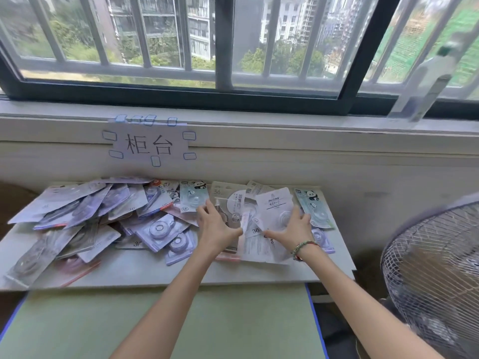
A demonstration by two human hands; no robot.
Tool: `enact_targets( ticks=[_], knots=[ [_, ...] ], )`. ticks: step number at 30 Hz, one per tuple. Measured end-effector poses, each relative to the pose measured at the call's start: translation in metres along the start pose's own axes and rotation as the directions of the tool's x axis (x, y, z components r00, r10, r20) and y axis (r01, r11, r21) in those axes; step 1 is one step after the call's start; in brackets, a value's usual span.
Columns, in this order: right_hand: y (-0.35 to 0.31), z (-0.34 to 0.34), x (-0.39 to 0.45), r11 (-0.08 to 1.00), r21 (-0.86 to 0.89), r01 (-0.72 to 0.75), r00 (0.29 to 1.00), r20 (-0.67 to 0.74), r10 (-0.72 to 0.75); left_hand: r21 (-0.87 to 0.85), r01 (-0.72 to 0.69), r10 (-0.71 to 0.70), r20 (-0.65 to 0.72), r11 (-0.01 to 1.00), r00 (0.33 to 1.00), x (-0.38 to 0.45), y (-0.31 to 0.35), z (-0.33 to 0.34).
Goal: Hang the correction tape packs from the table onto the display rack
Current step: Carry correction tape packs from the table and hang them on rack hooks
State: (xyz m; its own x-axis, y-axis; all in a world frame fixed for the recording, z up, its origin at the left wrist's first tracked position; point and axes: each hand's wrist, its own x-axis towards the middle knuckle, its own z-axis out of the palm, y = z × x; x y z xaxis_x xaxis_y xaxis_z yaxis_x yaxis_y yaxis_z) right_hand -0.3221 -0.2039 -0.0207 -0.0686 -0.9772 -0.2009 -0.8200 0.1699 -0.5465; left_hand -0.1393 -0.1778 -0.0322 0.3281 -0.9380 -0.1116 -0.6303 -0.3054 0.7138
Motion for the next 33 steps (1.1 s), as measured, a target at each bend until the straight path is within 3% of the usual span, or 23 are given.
enact_targets(
  ticks=[5, 9, 12, 16, 21, 27, 33],
  knots=[
    [0.002, 0.004, -0.063, 0.998, 0.064, -0.025, 0.995, -0.094, 0.031, -0.077, -0.045, 0.044, -0.008, 0.996, 0.999, -0.047, -0.02, -0.022],
    [0.013, 0.003, -0.134, 0.983, 0.146, -0.108, 0.963, -0.23, 0.14, -0.086, -0.122, 0.127, 0.053, 0.989, 0.99, -0.089, -0.041, -0.035],
    [0.037, 0.001, -0.198, 0.96, 0.217, -0.175, 0.903, -0.353, 0.244, -0.128, -0.201, 0.216, 0.115, 0.971, 0.97, -0.133, -0.044, -0.032],
    [0.086, -0.005, -0.294, 0.899, 0.309, -0.311, 0.769, -0.474, 0.429, -0.161, -0.302, 0.334, 0.251, 0.94, 0.908, -0.202, -0.037, -0.018],
    [0.144, -0.028, -0.41, 0.792, 0.403, -0.459, 0.554, -0.567, 0.609, -0.265, -0.423, 0.496, 0.356, 0.867, 0.792, -0.284, -0.002, 0.011],
    [0.209, -0.05, -0.545, 0.661, 0.526, -0.535, 0.294, -0.618, 0.729, -0.302, -0.609, 0.662, 0.52, 0.734, 0.54, -0.408, 0.046, 0.055],
    [0.273, -0.068, -0.694, 0.485, 0.658, -0.576, 0.0, -0.593, 0.806, -0.417, -0.668, 0.729, 0.622, 0.617, 0.285, -0.554, 0.078, 0.11]
  ],
)
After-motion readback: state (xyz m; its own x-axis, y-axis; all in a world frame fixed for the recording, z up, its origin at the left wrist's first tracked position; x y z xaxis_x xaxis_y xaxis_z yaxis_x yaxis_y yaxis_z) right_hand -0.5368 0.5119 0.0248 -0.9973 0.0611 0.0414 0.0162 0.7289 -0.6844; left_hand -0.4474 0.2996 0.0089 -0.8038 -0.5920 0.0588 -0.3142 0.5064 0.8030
